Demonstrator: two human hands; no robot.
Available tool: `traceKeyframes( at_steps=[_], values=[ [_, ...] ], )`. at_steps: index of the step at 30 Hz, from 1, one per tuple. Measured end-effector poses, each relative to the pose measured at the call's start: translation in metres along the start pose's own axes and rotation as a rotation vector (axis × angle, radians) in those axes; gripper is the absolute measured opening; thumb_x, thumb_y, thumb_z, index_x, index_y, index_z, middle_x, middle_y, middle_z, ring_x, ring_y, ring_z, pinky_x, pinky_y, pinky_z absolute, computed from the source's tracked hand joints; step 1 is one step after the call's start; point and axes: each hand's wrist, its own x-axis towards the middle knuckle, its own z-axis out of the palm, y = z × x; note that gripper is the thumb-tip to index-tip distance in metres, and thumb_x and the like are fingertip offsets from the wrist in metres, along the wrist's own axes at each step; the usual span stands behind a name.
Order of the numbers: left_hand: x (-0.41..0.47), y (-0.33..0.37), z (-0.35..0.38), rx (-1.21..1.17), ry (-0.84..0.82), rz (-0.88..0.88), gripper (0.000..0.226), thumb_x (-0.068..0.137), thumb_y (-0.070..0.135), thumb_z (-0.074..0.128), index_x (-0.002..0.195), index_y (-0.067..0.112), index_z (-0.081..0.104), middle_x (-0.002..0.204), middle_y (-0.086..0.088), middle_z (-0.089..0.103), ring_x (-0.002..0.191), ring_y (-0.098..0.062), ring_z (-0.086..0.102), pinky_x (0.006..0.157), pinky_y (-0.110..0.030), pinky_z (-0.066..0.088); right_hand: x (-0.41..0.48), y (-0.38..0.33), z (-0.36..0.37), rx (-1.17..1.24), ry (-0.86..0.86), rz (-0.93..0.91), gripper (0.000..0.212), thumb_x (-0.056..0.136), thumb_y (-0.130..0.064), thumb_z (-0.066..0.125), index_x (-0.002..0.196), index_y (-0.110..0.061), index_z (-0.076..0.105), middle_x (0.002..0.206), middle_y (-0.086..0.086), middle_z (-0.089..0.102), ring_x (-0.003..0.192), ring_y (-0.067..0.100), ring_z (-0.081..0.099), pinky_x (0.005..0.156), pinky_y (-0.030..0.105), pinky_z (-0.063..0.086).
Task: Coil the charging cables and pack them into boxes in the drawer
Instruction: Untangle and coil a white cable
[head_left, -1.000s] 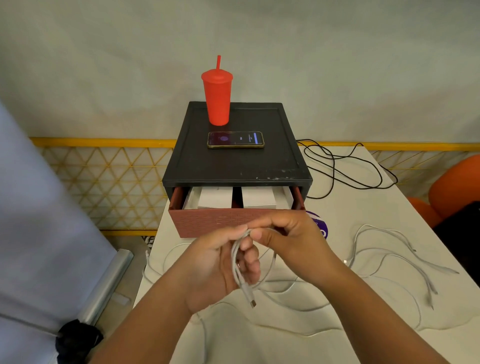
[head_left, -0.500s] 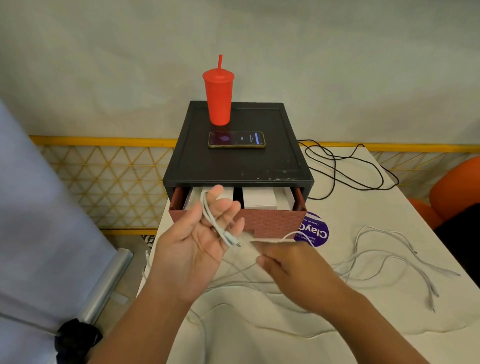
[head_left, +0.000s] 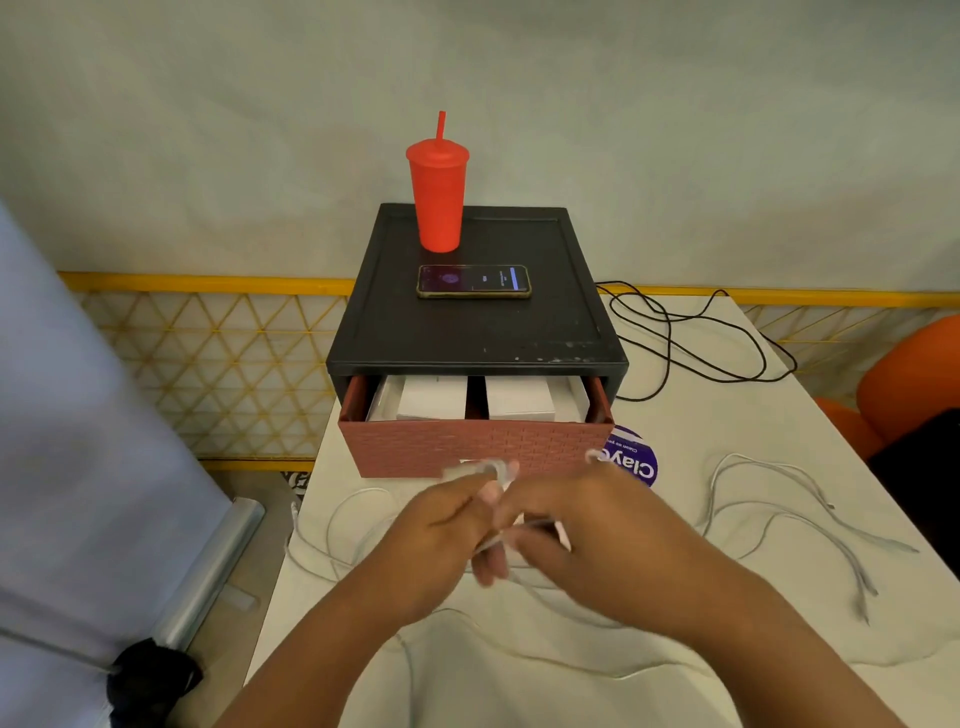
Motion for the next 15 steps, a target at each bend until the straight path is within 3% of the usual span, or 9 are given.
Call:
traceKeyframes(
  at_steps=[3, 6, 8, 11, 15],
  values=[
    [-0.004, 0.005, -0.008, -0.050, -0.066, -0.119, 0.068, 0.077, 0.073, 0.029, 0.056, 0.015, 0.058, 0.040, 0.003, 0.046, 0.052, -0.014, 0.055, 0.072, -0.035, 0.050, 0.006, 0.013, -0.011, 0.168, 0.153, 0.108, 0.004, 0.079, -0.029, 0.070, 0.077, -0.032, 0.068, 0.066, -0.022, 0.060, 0.070, -0.004, 0.056, 0.061, 0.011, 0.042],
    [-0.008, 0.010, -0.017, -0.418, -0.214, -0.063, 0.058, 0.075, 0.068, 0.053, 0.082, 0.014, 0.073, 0.037, 0.008, 0.028, 0.037, -0.007, 0.030, 0.054, -0.024, 0.043, 0.009, 0.019, -0.010, 0.418, 0.270, 0.131, 0.002, 0.072, -0.034, 0.068, 0.072, -0.032, 0.069, 0.073, -0.016, 0.066, 0.069, 0.003, 0.059, 0.061, 0.014, 0.046],
    [-0.008, 0.008, -0.021, -0.717, -0.344, -0.047, 0.052, 0.081, 0.057, 0.059, 0.097, 0.009, 0.072, 0.040, 0.006, 0.026, 0.038, -0.005, 0.026, 0.049, -0.020, 0.040, 0.010, 0.019, -0.005, 0.533, 0.289, 0.123, 0.012, 0.075, -0.037, 0.060, 0.078, -0.032, 0.071, 0.077, -0.012, 0.069, 0.069, 0.006, 0.061, 0.063, 0.014, 0.048],
    [-0.005, 0.005, -0.023, -1.159, -0.553, 0.013, 0.053, 0.101, 0.036, 0.031, 0.120, -0.008, 0.053, 0.053, -0.004, 0.036, 0.048, -0.011, 0.033, 0.058, -0.023, 0.044, 0.011, 0.014, 0.005, 0.633, 0.285, 0.147, 0.014, 0.086, -0.036, 0.057, 0.077, -0.031, 0.067, 0.059, -0.014, 0.062, 0.054, -0.001, 0.054, 0.054, 0.007, 0.039],
    [-0.001, 0.006, -0.021, -1.202, -0.450, 0.015, 0.047, 0.103, 0.025, 0.023, 0.123, -0.008, 0.050, 0.057, -0.007, 0.049, 0.049, -0.011, 0.035, 0.062, -0.025, 0.047, 0.008, -0.001, 0.022, 0.971, 0.245, 0.283, 0.033, 0.089, -0.037, 0.047, 0.074, -0.014, 0.065, 0.049, -0.002, 0.046, 0.038, 0.003, 0.028, 0.041, 0.016, 0.021]
  ],
)
